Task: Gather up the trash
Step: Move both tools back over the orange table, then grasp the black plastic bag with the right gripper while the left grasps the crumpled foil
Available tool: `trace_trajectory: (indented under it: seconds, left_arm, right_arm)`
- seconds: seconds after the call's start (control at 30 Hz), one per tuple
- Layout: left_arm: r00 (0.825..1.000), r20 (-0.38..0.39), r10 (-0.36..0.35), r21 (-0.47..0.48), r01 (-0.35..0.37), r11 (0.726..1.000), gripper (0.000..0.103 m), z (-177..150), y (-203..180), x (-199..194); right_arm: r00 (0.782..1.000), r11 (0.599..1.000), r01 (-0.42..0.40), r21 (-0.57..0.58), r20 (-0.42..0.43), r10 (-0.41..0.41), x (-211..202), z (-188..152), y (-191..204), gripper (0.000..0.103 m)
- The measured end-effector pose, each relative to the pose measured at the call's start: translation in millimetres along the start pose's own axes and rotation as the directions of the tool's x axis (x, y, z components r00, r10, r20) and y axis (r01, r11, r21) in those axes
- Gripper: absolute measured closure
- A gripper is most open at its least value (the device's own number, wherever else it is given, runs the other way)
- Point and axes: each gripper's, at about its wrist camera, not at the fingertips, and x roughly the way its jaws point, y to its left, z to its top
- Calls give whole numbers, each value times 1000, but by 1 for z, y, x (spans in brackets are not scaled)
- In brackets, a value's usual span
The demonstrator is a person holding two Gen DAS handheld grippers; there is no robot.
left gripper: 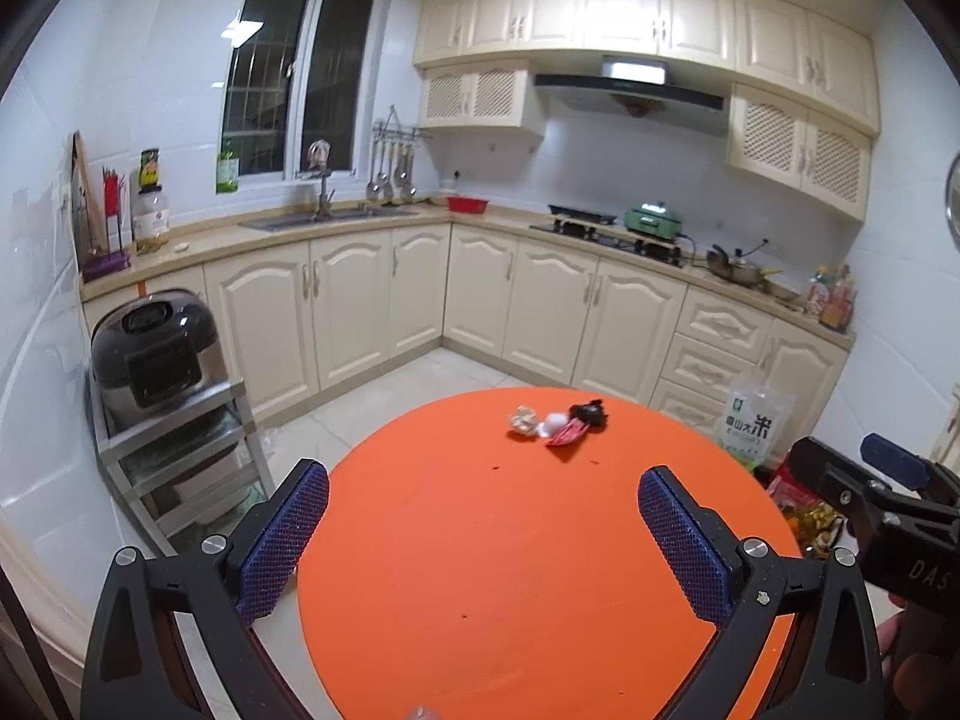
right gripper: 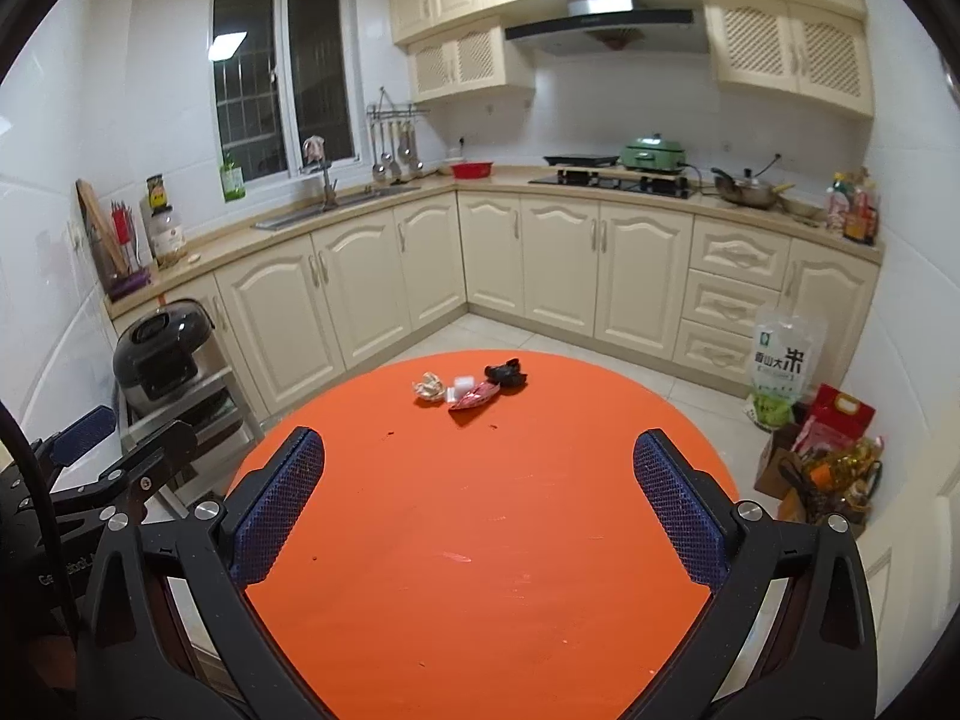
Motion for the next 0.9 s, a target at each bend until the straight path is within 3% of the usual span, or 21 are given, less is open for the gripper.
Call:
trace_trajectory:
  seconds: [0.17,0.33,0.67,0.9]
  left_arm:
    - [999,-53,-1,-8,0,1000,1,21,-8,38]
    - [993,-114,-3,-17,1,1000,1,42,-17,95]
    - [966,-258,34,16,-31,999,2,114,-34,260]
    - [934,-353,53,43,-40,998,3,177,-53,399]
  right_arm:
    - [999,1000,1,-6,-39,-1,27,3,-6,0]
    - [994,1000,-6,10,-109,7,82,5,-26,0]
    - [967,997,-18,71,-252,36,224,12,-76,0]
    - [942,997,-41,65,-330,60,307,18,-88,8]
